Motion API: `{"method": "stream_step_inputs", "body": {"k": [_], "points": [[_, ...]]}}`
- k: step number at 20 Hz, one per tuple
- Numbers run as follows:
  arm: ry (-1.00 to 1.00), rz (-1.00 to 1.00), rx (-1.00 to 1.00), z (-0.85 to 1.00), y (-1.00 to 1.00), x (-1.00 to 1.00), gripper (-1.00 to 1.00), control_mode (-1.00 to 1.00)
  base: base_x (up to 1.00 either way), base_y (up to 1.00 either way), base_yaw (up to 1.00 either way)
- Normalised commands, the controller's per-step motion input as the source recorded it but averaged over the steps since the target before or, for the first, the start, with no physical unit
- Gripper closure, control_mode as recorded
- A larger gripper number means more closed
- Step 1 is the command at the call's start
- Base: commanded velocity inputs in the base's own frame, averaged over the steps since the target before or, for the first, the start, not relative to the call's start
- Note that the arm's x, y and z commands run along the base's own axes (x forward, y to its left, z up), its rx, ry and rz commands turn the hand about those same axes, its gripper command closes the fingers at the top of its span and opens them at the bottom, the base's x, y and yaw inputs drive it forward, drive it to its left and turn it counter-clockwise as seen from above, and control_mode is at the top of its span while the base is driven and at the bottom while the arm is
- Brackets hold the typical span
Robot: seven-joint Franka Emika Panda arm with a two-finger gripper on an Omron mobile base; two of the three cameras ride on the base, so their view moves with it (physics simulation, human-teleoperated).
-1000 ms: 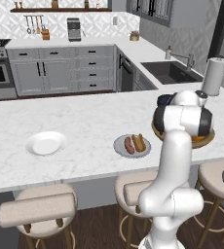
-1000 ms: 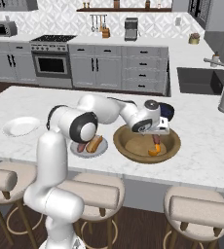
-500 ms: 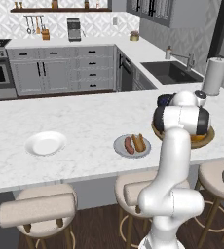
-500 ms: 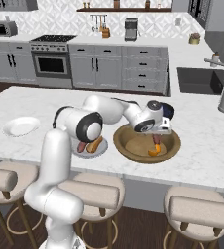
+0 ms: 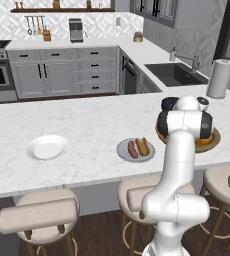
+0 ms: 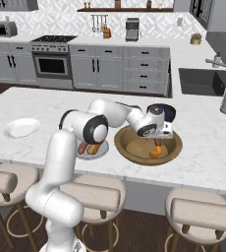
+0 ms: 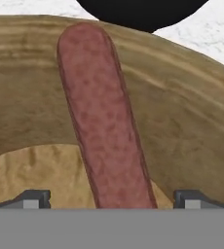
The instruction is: Place one bun and one sausage from the bowl on each plate.
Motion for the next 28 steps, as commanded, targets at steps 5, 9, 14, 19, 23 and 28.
{"method": "stream_step_inputs", "body": {"k": [5,9,14,19,23,28], "points": [[0.0,0.0,0.0,-0.21,-0.01,0.12,-1.0,-1.0,0.0,0.0,0.0],[0.0,0.0,0.0,-0.09,0.0,0.08,1.0,-1.0,0.0,0.0,0.0],[0.0,0.0,0.0,0.0,0.0,-0.01,1.0,-1.0,0.0,0.0,0.0],[0.02,-0.02,0.0,0.33,0.05,-0.29,1.0,-1.0,0.0,0.0,0.0],[0.04,-0.04,0.0,0.7,0.34,-0.36,1.0,-1.0,0.0,0.0,0.0],[0.04,-0.04,0.0,0.67,0.43,-0.52,1.0,-1.0,0.0,0.0,0.0]]}}
